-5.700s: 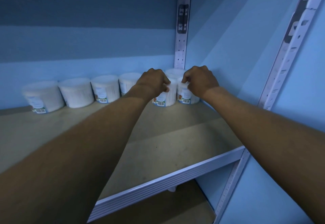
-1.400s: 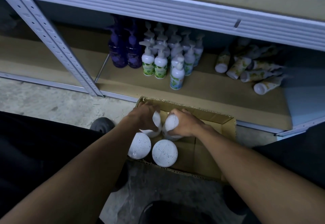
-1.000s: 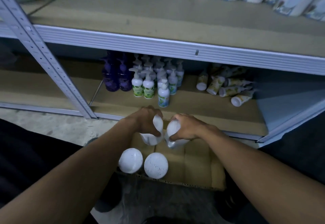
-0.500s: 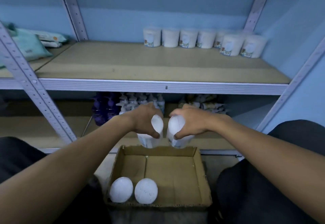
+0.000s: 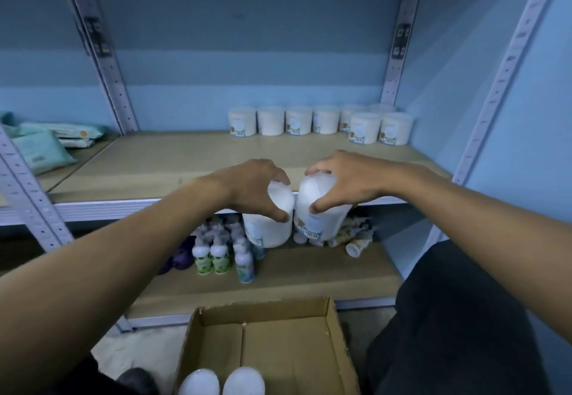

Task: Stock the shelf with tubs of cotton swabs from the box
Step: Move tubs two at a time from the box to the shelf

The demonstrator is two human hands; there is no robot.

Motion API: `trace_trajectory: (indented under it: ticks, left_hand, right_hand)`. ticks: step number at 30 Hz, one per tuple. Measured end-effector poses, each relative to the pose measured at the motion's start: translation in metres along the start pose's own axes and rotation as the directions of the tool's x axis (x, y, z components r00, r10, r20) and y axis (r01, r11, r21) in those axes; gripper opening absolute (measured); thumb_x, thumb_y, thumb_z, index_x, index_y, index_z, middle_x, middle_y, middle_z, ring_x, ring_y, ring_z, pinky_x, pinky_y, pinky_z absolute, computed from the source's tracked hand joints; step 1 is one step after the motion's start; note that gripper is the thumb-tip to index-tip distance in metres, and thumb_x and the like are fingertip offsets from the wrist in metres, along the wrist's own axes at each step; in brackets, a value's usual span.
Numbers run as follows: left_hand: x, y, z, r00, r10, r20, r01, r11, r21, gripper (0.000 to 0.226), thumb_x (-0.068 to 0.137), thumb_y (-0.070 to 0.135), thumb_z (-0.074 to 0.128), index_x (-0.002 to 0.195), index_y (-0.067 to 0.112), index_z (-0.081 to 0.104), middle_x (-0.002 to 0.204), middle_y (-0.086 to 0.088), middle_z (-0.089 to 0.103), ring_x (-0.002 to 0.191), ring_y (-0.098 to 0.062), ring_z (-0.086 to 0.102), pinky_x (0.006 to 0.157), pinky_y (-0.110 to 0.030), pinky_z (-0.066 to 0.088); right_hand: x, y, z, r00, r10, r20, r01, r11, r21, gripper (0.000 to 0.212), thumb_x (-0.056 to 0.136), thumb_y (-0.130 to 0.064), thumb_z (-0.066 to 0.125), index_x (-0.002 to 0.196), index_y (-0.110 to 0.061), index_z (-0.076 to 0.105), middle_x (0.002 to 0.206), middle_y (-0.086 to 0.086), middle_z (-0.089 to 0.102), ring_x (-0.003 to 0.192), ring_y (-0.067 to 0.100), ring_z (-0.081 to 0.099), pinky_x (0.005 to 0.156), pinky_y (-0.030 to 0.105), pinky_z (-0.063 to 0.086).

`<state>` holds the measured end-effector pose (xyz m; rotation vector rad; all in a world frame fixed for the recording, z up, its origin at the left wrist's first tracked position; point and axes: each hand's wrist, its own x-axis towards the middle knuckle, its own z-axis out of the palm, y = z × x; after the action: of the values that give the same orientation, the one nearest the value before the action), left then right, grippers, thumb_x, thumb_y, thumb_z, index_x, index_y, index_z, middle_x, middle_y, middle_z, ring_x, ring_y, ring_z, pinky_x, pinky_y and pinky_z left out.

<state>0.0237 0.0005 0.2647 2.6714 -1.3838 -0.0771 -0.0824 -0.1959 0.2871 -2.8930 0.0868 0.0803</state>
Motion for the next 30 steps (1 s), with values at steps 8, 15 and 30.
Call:
trace_trajectory:
  ticks: [8, 15, 30]
  left_hand:
    - [0.046, 0.021, -0.055, 0.998, 0.008, -0.060, -0.003, 0.996, 0.084, 0.072, 0.069, 0.063, 0.072, 0.132, 0.034, 0.054, 0.136, 0.008, 0.053, 0.126, -0.015, 0.047, 0.101, -0.036, 0.043]
    - [0.085, 0.024, -0.062, 0.999, -0.012, -0.038, 0.014, 0.998, 0.059, 0.073, 0.071, 0.060, 0.073, 0.135, 0.030, 0.054, 0.141, 0.008, 0.051, 0.130, -0.015, 0.046, 0.101, -0.031, 0.042]
    - [0.136, 0.019, -0.046, 1.000, -0.021, 0.011, 0.021, 1.000, 0.019, 0.069, 0.075, 0.057, 0.073, 0.134, 0.025, 0.056, 0.140, 0.006, 0.051, 0.128, -0.016, 0.046, 0.095, -0.027, 0.040]
  right_hand:
    - [0.019, 0.018, -0.047, 0.991, 0.069, -0.117, -0.066, 0.997, 0.026, 0.082, 0.069, -0.053, 0.080, 0.142, -0.029, 0.053, 0.132, -0.005, 0.054, 0.097, 0.019, 0.063, 0.062, 0.033, 0.063]
    - [0.037, 0.041, -0.051, 0.971, 0.162, -0.174, -0.154, 0.986, 0.061, 0.075, 0.066, -0.057, 0.079, 0.136, -0.036, 0.058, 0.120, -0.004, 0.060, 0.078, 0.016, 0.069, 0.057, 0.028, 0.060]
    - [0.073, 0.080, -0.029, 0.960, 0.183, -0.210, -0.171, 0.982, 0.075, 0.050, 0.077, -0.048, 0.076, 0.122, -0.031, 0.062, 0.130, -0.001, 0.054, 0.103, 0.012, 0.049, 0.079, 0.030, 0.042]
